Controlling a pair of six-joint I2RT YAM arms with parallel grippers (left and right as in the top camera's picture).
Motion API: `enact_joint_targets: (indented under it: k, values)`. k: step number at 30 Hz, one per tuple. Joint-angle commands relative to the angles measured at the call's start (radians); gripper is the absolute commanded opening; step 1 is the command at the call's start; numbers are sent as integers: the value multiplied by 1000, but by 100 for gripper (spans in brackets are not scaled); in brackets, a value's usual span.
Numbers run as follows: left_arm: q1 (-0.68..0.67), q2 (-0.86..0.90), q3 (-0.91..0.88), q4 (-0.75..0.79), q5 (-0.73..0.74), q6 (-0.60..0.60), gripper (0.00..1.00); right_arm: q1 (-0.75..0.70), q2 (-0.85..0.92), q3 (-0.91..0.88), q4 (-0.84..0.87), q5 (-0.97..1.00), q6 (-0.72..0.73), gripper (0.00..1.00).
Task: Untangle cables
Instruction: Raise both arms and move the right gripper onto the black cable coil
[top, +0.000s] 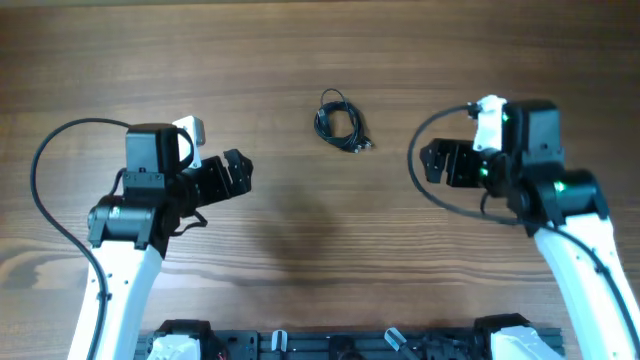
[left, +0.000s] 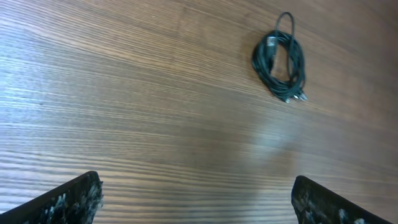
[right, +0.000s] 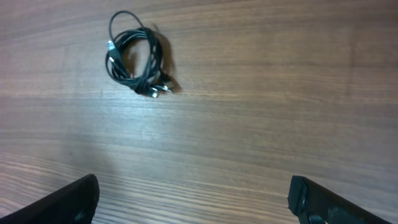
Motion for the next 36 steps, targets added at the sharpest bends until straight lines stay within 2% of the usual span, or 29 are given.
enact_joint_targets:
  k: [1, 8, 10, 13, 16, 17, 21, 28, 36]
  values:
    - [8, 24, 19, -5, -33, -9, 100, 56, 128, 150, -30, -8, -10, 99]
    - [8, 29, 19, -12, -32, -8, 100, 176, 390, 431, -95, 163, -33, 100]
    - [8, 29, 19, -12, -32, -9, 100, 198, 449, 477, -70, 206, 13, 99]
    - [8, 29, 19, -12, -32, -9, 100, 219, 508, 479, 11, 209, 95, 90]
    - [8, 29, 19, -14, -32, -9, 100, 240, 583, 479, 69, 209, 208, 70]
    - [8, 29, 19, -16, -32, -9, 100, 246, 610, 479, 75, 209, 261, 66]
    - [8, 29, 19, -16, -32, -9, 100, 259, 686, 479, 89, 208, 362, 64]
    - [8, 29, 19, -16, -32, -9, 100, 280, 808, 478, 110, 191, 364, 61]
    - [8, 29, 19, -28, -32, -9, 100, 285, 884, 476, 140, 190, 415, 51]
